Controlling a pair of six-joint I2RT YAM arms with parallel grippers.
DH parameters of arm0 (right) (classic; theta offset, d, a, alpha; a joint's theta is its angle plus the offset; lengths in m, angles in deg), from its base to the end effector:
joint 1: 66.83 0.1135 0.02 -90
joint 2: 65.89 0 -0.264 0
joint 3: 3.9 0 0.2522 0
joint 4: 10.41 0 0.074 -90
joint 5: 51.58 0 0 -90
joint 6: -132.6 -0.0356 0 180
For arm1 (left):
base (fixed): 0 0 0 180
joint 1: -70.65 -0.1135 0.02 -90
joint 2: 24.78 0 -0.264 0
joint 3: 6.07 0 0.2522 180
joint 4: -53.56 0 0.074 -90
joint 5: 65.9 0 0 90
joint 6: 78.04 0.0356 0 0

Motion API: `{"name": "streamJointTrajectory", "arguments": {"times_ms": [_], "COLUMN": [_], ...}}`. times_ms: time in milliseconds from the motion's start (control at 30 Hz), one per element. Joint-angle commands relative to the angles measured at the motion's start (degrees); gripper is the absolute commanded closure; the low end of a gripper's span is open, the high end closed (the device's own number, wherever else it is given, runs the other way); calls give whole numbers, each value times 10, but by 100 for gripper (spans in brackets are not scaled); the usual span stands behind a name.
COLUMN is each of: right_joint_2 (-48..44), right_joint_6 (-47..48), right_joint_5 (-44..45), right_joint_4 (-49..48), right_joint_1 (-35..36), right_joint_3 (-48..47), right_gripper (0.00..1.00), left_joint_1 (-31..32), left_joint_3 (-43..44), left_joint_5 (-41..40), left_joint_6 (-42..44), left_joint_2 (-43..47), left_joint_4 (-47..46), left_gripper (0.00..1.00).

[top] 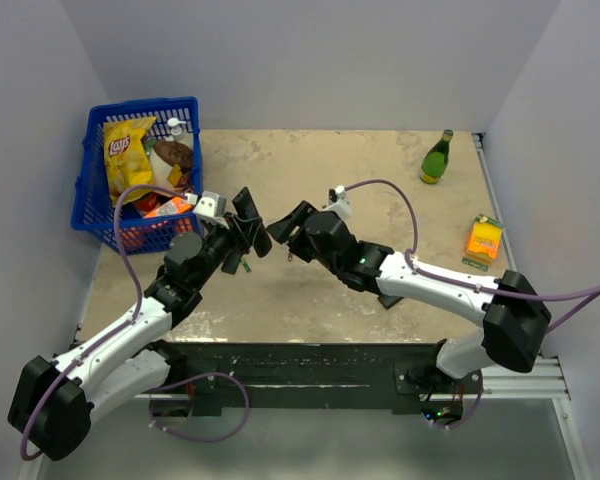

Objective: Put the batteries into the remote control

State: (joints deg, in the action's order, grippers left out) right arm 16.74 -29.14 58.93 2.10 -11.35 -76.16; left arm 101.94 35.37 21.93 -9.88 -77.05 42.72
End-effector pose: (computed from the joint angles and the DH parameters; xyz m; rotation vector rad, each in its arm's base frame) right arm 0.1991 0.2674 0.2882 0.5463 2.0424 1.0786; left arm 0.1851 -0.1109 0.2749 0.1024 1.6105 -0.6944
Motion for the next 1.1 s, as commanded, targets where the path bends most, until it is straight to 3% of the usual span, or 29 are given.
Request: {"name": "streamJointTrajectory", "arguments": {"times_ms": [0, 1067], "right_joint_2": [10, 63], "right_joint_6": [5, 7], "right_joint_5": [18, -36], "right_joint_4": [11, -12], "right_joint_1": [-1, 0], "right_joint_3": [-25, -53], "right_gripper": [38, 43], "left_joint_1": [4, 4], "left_joint_3": [33, 37], "left_joint_5": [-24, -5], "left_joint_6": [6, 11], "left_joint_2": [8, 2], "left_joint_4": [-16, -17], "left_gripper": [100, 100]}}
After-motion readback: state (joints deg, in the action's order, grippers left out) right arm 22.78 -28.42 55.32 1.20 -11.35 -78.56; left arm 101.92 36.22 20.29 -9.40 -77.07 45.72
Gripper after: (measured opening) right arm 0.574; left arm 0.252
